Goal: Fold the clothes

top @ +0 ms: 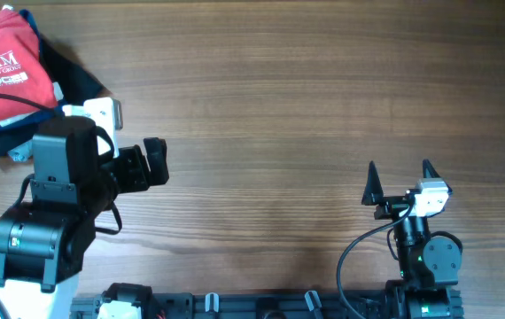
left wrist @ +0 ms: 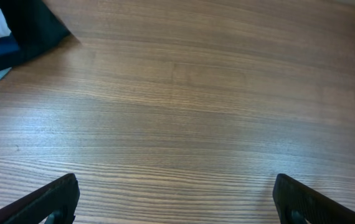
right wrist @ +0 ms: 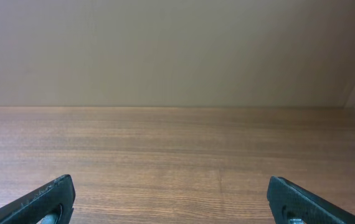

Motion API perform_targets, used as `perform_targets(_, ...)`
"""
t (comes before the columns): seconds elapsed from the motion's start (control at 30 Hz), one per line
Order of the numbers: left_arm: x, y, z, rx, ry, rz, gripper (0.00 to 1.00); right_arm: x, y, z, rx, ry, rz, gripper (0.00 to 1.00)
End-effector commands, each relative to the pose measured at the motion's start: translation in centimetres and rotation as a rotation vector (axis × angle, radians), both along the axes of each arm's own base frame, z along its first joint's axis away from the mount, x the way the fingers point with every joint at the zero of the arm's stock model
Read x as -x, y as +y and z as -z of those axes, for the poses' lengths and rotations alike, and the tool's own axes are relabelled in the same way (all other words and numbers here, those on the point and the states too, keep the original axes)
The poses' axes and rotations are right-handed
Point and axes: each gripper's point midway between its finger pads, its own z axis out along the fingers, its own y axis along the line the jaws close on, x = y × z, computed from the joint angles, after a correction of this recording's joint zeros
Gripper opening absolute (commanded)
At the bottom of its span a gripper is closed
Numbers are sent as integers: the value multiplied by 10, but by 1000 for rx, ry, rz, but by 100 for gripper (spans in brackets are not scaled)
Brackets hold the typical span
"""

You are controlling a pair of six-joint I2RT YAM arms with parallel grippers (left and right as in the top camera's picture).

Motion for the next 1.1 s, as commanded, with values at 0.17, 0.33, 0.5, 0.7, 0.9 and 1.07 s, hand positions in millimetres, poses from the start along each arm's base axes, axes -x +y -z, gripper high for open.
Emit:
perform_targets(0.17, 0, 1, 1, -4, 0, -10, 100, 0, -4, -4, -20, -16, 23, 100)
perform_targets(0.33, 10, 5, 5, -25, 29, -12, 100, 0, -4, -4, -20, -16, 22, 100)
perform_targets(0.5, 28, 19, 4, -24, -8, -59, 100, 0, -4, -4, -20, -16, 22, 100)
perform_targets(0.7, 57, 37, 36, -21, -52, -138, 100, 0, -4, -4, -20, -16, 22, 100)
perform_targets(0.9, 75, 40, 69, -11, -122, -155, 100, 0, -4, -4, -20, -16, 22, 100)
perform_targets(1.07, 67, 39, 83, -24, -257, -133, 100, 0, -4, -4, -20, -16, 22, 100)
